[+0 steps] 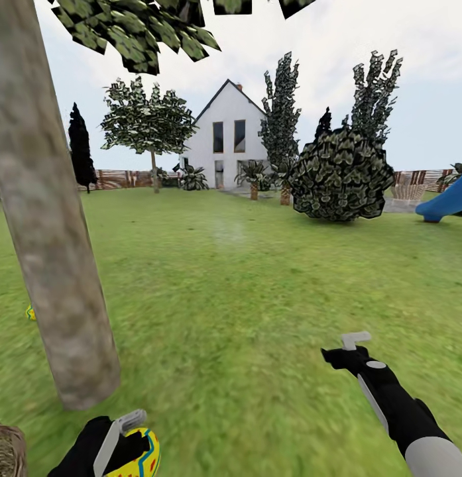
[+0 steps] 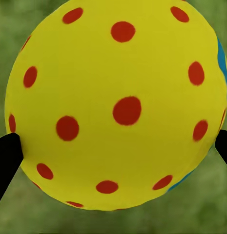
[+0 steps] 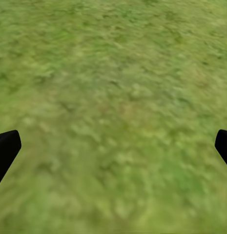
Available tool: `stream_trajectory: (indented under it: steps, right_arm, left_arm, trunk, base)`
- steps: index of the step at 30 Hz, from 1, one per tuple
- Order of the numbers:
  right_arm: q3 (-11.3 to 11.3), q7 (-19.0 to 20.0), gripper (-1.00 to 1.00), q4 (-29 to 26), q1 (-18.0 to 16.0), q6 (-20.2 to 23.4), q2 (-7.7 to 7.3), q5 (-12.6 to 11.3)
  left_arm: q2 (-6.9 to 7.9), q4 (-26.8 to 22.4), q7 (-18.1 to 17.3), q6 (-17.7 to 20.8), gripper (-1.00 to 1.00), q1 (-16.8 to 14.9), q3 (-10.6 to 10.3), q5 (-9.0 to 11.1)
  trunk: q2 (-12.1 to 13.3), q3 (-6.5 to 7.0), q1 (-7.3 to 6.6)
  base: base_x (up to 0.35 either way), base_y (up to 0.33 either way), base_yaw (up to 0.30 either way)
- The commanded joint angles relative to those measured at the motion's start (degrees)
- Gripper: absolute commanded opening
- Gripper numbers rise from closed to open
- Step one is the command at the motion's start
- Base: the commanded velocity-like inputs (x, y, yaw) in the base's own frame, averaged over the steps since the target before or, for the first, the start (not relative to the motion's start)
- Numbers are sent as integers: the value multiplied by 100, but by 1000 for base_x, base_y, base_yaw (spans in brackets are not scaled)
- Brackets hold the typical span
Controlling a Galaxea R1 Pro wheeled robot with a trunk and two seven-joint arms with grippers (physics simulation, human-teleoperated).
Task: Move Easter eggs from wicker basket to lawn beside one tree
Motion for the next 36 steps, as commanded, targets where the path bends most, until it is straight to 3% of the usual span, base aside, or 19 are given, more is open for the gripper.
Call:
stream_trajectory:
  steps: [1, 18, 36]
  right_arm:
    - [9, 13, 100, -9, -2, 32, -4, 11]
    - [19, 6, 100, 19, -2, 32, 2, 11]
    - [23, 4, 100, 26, -2, 32, 31, 11]
  left_arm:
    - [-6, -7, 52, 26, -100, -3, 15, 57]
    - [1, -19, 44, 28, -100, -3, 23, 57]
    - [1, -14, 45, 35, -100, -3, 25, 48]
  trunk:
    - [-44, -25, 25]
    - [-103, -353, 83]
    - [-127, -752, 129]
  base:
    - [328, 0, 0]
    - [302, 0, 0]
    - [8, 0, 0]
